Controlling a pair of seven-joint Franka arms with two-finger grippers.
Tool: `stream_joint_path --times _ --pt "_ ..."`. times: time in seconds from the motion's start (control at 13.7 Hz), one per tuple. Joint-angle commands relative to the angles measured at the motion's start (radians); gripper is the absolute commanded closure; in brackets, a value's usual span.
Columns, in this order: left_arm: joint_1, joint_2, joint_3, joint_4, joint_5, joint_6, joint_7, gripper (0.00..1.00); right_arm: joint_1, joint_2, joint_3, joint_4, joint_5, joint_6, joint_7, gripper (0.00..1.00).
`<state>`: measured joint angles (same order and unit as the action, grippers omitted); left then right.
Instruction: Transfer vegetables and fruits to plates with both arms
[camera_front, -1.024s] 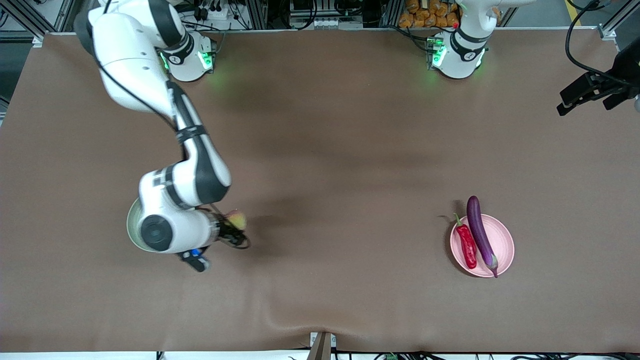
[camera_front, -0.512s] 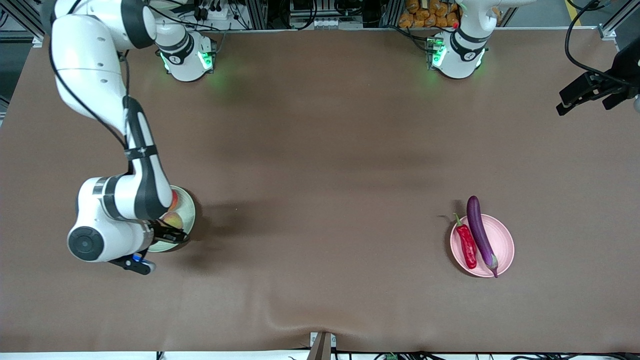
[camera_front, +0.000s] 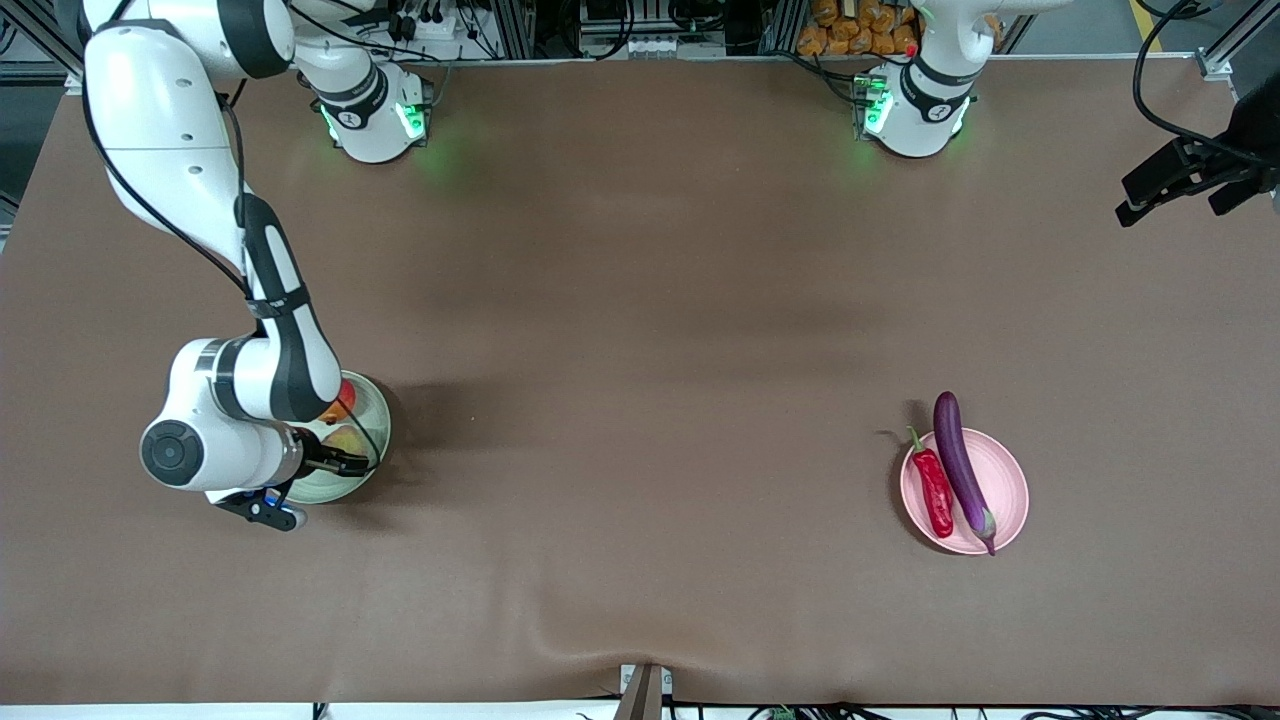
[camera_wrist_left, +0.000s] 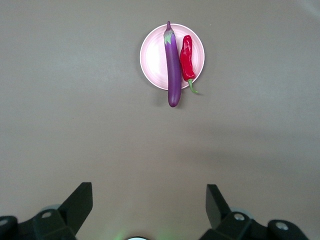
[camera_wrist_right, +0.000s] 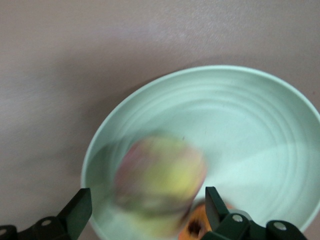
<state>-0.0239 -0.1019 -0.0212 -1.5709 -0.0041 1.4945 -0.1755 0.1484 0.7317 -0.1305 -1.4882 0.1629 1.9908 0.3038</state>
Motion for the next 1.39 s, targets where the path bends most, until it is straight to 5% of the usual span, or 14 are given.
stream_joint_path --times 0.0,0.29,0.51,0.8,0.95,1.32 --pt "0.006 0.004 -0.005 0.032 -0.007 -0.017 0.008 0.0 -0.02 -0.025 0.009 0.144 0.05 -0.2 -0.014 0.0" --pt "0.002 0.002 -0.005 0.031 -0.007 -0.04 0.007 0.0 -0.033 -0.029 0.006 0.327 0.047 -0.328 -0.015 0.0" --pt "0.004 0.001 -0.005 0.029 -0.008 -0.046 0.007 0.0 -0.049 -0.131 0.003 0.416 0.041 -0.432 -0.023 0.0" --pt "0.007 0.001 -0.005 0.031 -0.008 -0.046 -0.004 0.0 -0.024 -0.283 0.003 0.414 0.002 -0.614 -0.02 0.0" --pt "0.009 -0.001 -0.005 0.032 -0.008 -0.046 -0.007 0.0 0.069 -0.378 0.012 0.402 -0.171 -0.639 -0.069 0.0" --pt "0.001 -0.001 -0.032 0.026 -0.002 -0.051 -0.005 0.0 0.013 -0.558 0.003 0.191 -0.197 -0.615 -0.294 0.0"
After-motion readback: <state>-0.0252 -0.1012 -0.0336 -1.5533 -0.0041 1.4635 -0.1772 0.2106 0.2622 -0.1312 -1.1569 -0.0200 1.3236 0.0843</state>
